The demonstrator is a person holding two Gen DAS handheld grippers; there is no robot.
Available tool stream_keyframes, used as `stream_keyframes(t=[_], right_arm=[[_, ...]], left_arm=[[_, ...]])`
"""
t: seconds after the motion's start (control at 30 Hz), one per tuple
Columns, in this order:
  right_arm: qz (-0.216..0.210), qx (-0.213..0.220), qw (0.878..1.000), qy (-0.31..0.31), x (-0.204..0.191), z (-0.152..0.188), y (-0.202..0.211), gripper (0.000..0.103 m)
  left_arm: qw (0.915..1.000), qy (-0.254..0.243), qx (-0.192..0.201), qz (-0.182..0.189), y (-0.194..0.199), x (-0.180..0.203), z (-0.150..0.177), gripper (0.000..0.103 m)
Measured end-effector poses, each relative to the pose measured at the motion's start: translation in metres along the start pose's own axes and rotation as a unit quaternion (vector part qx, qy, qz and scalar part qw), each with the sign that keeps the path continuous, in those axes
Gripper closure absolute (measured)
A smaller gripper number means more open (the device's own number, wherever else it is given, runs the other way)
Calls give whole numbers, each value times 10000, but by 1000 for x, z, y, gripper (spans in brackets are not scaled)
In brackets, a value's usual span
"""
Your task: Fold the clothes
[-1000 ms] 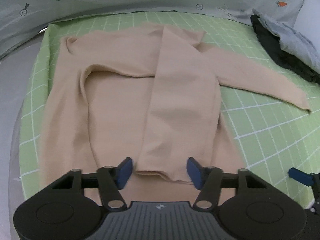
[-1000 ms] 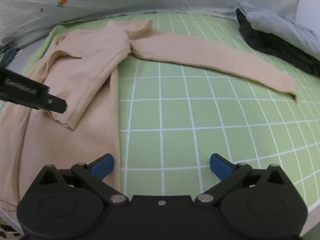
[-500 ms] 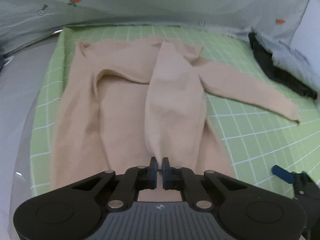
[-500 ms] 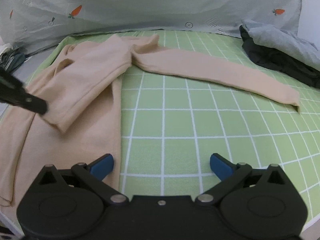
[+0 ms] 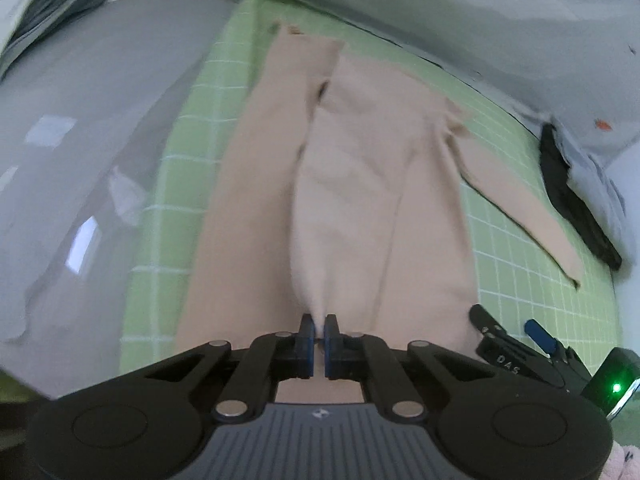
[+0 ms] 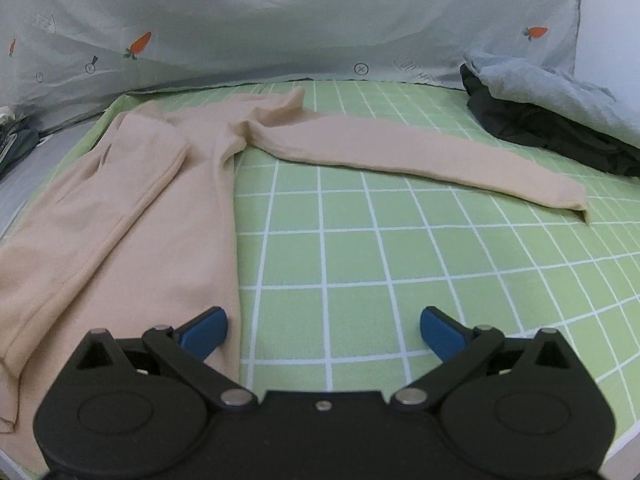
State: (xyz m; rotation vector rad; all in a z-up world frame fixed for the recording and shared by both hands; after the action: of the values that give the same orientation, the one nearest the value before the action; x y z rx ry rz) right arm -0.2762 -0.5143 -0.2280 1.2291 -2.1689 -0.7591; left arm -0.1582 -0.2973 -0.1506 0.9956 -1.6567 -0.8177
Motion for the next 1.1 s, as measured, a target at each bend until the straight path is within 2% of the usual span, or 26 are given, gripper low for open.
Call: stream_keyframes(t=[0.2,0.43,0.47,0.5,0.53,0.6,0.63,0.73,0.87,0.93,1.1], right_arm=[[88,138,9999,-35,-2,2,2,0],[173,170,9997,-95,-4,2,2,0],[147,118,9998,-93,-4,1,2,0],[122,66,9999,-91,-3,0,1,0],[96,19,9999,-90,-3,-2,1,0],[34,-53,9999,-100,-2,-3,1,0],[9,-75,9999,-124,-1,-3,0,0],[24,-147,9995,-282,5,-7,-2,0],[196,-261,9976,-616,24,-14,-11,0],[335,-294,9954,-846,38,-16,-17,0],[797,-417,9860,-1404,79,-22,-34,0]], left_arm=[[9991,415,-40,85,13,-23,7,98],[9949,598,-488,-648,-16,-46,13,95],[9945,665,-494,-642,-14,-46,10,91],[9950,660,-412,-627,-10,-43,6,79],[9958,612,-272,-623,-4,-39,0,72],[9972,409,68,-630,6,-31,-11,48],[9973,287,217,-640,10,-26,-17,44],[9967,-7,396,-711,11,-11,-30,40],[9960,-217,274,-823,-1,2,-43,40],[9955,-261,236,-879,-10,7,-53,37],[9940,-371,140,-1019,-34,21,-78,34]])
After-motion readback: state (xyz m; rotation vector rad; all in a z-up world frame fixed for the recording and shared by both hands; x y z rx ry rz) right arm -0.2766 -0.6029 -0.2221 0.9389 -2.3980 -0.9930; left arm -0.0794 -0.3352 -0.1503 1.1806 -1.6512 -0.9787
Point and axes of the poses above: each gripper's, at about its wrist camera, not at the fingertips, and y roughly against the way its jaws point, x to its right, z to its underside, the point moved 5 cm from there along -y, roughly the way its jaws point, and after that the axes turned 15 degrees about y, right-handed, at the moved point
